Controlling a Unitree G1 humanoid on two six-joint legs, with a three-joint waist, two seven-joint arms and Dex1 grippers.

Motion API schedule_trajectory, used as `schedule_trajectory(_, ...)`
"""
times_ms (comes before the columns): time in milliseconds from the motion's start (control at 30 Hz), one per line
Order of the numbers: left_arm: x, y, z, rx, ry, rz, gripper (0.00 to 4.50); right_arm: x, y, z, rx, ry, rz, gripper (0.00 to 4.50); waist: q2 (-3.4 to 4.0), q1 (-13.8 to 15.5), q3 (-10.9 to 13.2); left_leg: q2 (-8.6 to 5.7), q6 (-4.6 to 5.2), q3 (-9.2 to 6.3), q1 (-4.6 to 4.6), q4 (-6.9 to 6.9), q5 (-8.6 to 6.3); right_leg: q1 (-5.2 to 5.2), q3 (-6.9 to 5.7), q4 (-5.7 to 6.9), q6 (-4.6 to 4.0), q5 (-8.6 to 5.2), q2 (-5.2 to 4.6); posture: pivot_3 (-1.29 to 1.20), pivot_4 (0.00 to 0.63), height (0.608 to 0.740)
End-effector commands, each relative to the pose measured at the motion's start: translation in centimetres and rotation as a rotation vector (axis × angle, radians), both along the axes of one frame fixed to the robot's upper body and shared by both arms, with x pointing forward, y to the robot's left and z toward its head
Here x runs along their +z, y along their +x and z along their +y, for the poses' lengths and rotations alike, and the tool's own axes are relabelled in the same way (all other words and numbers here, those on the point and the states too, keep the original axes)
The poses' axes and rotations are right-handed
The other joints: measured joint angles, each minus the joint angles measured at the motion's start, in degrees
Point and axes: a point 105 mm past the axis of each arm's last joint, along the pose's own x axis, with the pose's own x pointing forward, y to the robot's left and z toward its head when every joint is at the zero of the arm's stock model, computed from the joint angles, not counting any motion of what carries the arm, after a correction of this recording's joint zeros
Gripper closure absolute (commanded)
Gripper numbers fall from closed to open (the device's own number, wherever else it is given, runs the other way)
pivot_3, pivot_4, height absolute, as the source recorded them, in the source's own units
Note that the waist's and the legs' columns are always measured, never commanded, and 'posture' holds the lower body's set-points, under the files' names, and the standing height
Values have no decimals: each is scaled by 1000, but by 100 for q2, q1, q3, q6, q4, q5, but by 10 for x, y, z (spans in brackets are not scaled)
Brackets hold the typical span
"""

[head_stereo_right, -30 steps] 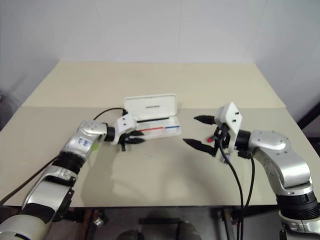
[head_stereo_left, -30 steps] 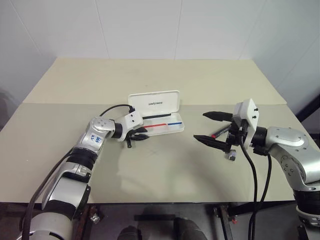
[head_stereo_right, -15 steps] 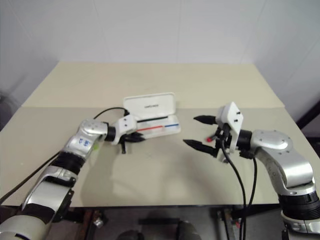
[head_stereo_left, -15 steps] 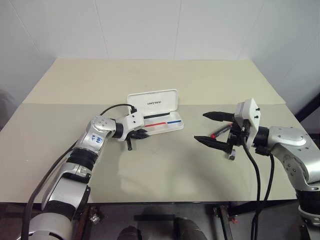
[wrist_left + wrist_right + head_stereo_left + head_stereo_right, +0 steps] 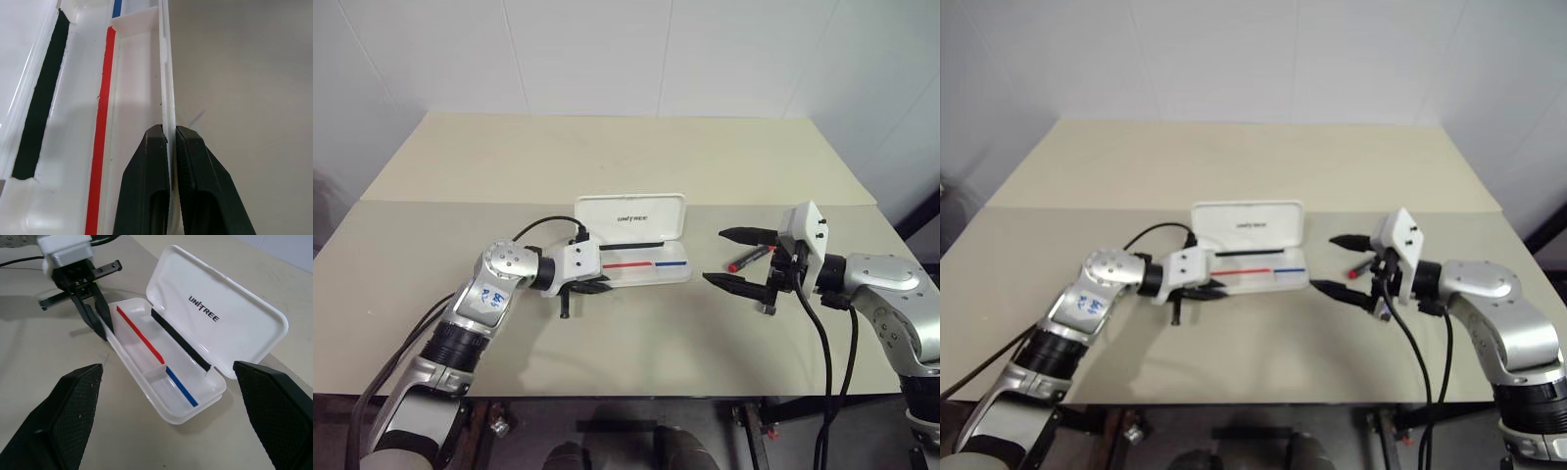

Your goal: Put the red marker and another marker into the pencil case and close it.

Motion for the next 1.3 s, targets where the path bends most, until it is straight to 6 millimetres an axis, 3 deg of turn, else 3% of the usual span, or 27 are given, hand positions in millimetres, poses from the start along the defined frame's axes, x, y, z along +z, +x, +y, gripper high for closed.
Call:
schedule_trajectory(33,9,-15,-9,-50,-21,-26,4498,16,-6,-9,-19,-13,-63,0,0,-2,0,0,0,0,0,-1,0,0,1,-1,0,0,0,0,150,740)
schedule_trajectory(533,-19,-33,3,-60,35,37,4498,15,-13,-14,-52,-11,-57,0,0,-7,0,0,0,0,5,0,0,1,3,2,-1,-1,0,0,150,740)
schedule_trajectory(800,-29,-49,8,-146,31,75,4498,14,-13,-13,-54,-9,-53,0,0,-13,0,1,1,1,6,-4,-1,1,3,0,-2,-1,0,0,150,740)
schedule_trajectory(1200,-32,-44,3,-80,19,101,4498,13,-14,-10,-47,-5,-50,0,0,-6,0,1,1,1,6,-1,-1,2,3,1,-2,-1,-1,0,150,740)
schedule_trajectory(1300,-29,-42,0,-64,-6,114,3561,14,-13,-9,-44,-3,-52,0,0,-6,0,0,1,0,7,3,-1,3,4,3,-2,-1,-1,0,150,740)
